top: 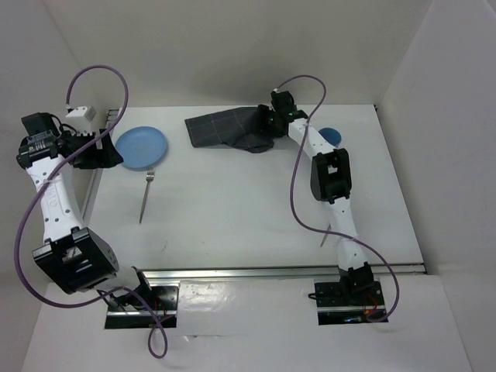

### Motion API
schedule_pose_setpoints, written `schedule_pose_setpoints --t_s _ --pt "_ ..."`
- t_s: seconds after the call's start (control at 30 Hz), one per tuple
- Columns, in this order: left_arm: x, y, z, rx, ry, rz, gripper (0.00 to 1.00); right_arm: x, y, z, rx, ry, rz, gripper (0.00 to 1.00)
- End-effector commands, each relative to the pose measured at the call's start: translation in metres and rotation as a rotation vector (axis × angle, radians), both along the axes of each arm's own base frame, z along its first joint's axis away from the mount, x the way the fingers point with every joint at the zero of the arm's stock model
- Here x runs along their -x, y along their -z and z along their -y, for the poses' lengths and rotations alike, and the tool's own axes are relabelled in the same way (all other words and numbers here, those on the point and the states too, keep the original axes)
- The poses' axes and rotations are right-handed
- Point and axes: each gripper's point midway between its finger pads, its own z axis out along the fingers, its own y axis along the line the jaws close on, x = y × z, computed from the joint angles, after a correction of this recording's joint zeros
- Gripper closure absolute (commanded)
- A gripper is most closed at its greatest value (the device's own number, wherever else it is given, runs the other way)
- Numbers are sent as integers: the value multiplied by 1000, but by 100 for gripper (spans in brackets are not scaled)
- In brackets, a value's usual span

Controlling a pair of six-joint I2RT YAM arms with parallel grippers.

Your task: Set the dinner table for one person

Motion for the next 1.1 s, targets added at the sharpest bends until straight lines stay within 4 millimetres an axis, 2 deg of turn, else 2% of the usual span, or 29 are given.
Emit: schedule_pose_setpoints --t_s 0.0,0.03,0.07,0.13,0.17,0.2,0.23,0.27,0.3,0.33,0.37,0.4,0.43,0.47,0.5,0.57,0.6,0.63,0.67,0.7,0.73,0.77,0.8,0.87,0.9,0.93,1.0,1.03,1.07 --pt "-2 3 4 0 34 9 16 -25 -79 -25 -165 -46 209 71" --pt "-1 7 4 5 34 1 16 -14 -61 -25 -163 -62 156 90" --pt "-2 6 6 11 39 4 16 -6 -84 -25 -176 -73 178 100" --pt "-3 13 10 32 56 -17 17 30 -84 -48 -165 -146 142 100" --pt "-3 16 14 30 64 -29 17 61 -81 -45 -135 -164 104 100" --pt "-3 24 18 39 71 -64 17 82 -79 -48 -106 -178 89 100" --pt "0 32 25 50 84 -104 18 109 -76 -60 -83 -202 70 100" --pt "-1 42 30 59 98 -148 18 150 -31 -46 -15 -180 -49 100" --pt "-1 52 46 42 154 -191 18 175 -57 -45 -37 -187 -29 100" --pt "-2 60 56 33 192 -223 18 203 -54 -51 -64 -181 -72 100" --pt "-4 67 65 20 220 -249 18 245 -13 -34 -28 -154 -189 100" --pt "-8 82 80 -10 266 -292 18 263 -35 -35 -92 -136 -172 99" --pt "-12 88 88 -14 267 -310 18 290 -30 -43 -100 -174 -190 96" --pt "-16 96 94 -28 273 -329 18 318 -6 -34 -76 -181 -246 90" --pt "-22 110 106 -52 299 -370 18 331 -14 -36 -83 -194 -228 74" --pt "-34 117 115 -60 293 -394 19 365 0 -36 -52 -216 -292 60" --pt "-39 123 120 -85 295 -413 20 377 -2 -35 -52 -229 -315 35" --pt "-43 139 123 -84 295 -460 20 390 -4 -39 -41 -259 -324 26" --pt "-52 139 127 -89 307 -453 20 400 -1 -36 -23 -271 -346 22" --pt "-52 146 134 -106 325 -481 22 404 -11 -36 -14 -284 -332 18" --pt "-47 162 137 -109 337 -539 22 413 -12 -25 24 -272 -371 12" --pt "-49 165 139 -131 340 -546 23 420 -20 -23 37 -298 -368 10" --pt "-46 170 139 -155 352 -571 23 413 -40 -24 36 -296 -324 8" --pt "-35 181 137 -204 358 -613 23 415 -71 -13 60 -298 -283 2" --pt "-27 192 134 -217 365 -638 23 402 -100 -15 57 -284 -209 0" --pt "-23 197 128 -243 353 -654 23 399 -112 -5 85 -279 -191 0" --pt "-18 208 122 -277 358 -666 23 371 -144 4 92 -220 -107 0" --pt "-21 208 120 -288 352 -658 23 360 -140 9 117 -191 -117 0" --pt "-19 216 120 -287 354 -671 23 343 -135 24 141 -154 -122 0"
